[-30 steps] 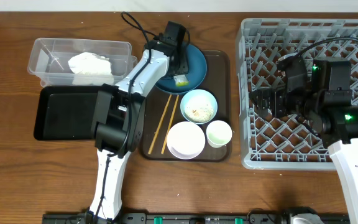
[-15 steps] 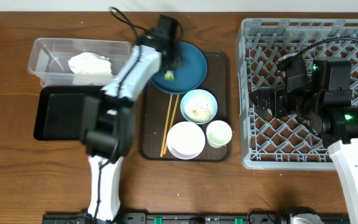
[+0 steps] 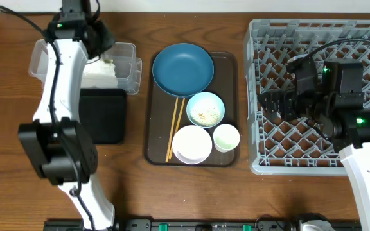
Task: Sort waste into correct bins and load items into the dishwasher rack
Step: 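Move the wrapper with the left gripper and drop it into the clear bin, then reach the right gripper to the blue plate rim and grasp it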
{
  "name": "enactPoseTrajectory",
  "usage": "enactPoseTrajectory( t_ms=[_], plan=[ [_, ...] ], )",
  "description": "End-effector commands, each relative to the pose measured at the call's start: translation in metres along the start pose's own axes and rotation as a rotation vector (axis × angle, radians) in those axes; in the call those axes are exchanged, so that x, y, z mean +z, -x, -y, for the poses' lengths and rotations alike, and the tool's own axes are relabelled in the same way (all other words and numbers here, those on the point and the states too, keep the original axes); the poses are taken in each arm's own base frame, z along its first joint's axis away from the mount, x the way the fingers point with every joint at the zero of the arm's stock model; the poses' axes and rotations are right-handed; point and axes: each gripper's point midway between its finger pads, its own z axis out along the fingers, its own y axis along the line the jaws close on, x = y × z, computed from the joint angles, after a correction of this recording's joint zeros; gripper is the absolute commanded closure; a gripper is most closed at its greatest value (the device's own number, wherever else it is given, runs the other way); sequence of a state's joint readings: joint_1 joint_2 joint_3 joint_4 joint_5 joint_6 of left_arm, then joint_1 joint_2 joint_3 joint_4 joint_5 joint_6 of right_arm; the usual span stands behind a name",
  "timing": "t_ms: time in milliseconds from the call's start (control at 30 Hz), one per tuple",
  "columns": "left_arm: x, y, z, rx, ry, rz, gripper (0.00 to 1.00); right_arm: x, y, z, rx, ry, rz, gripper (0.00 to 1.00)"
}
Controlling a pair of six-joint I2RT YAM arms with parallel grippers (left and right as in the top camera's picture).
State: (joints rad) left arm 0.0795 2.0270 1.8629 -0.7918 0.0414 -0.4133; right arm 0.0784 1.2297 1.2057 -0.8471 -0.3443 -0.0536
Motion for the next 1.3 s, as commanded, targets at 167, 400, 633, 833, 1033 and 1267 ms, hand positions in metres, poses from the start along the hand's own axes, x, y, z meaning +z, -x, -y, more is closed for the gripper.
enactPoseTrajectory(
  t_ms=[167, 400, 633, 833, 1033, 1267],
  plan=[
    [0.031, -0.01, -0.02, -0.019, 0.05, -0.054, 0.36, -0.003, 0.007, -0.008, -0.001, 0.02, 0.017, 0.01],
    [0.0, -0.001, 0.0, 0.03, -0.046, -0.021, 0.35, -0.003, 0.007, -0.008, -0.001, 0.02, 0.017, 0.01],
    [-0.062, -0.02, 0.045, 0.23, -0.194, -0.017, 0.34, -0.003, 0.01, -0.01, -0.006, 0.033, 0.026, 0.01],
    [-0.086, -0.082, 0.11, 0.591, -0.279, -0.061, 0.33, -0.004, 0.012, -0.016, -0.008, 0.067, 0.036, 0.01],
    [-0.084, -0.136, 0.16, 0.745, -0.331, -0.106, 0.33, -0.004, 0.012, -0.016, -0.008, 0.067, 0.035, 0.01],
    [-0.092, -0.142, 0.167, 0.72, -0.329, -0.104, 0.33, 0.001, 0.033, -0.006, 0.147, 0.033, 0.11, 0.01]
  ],
)
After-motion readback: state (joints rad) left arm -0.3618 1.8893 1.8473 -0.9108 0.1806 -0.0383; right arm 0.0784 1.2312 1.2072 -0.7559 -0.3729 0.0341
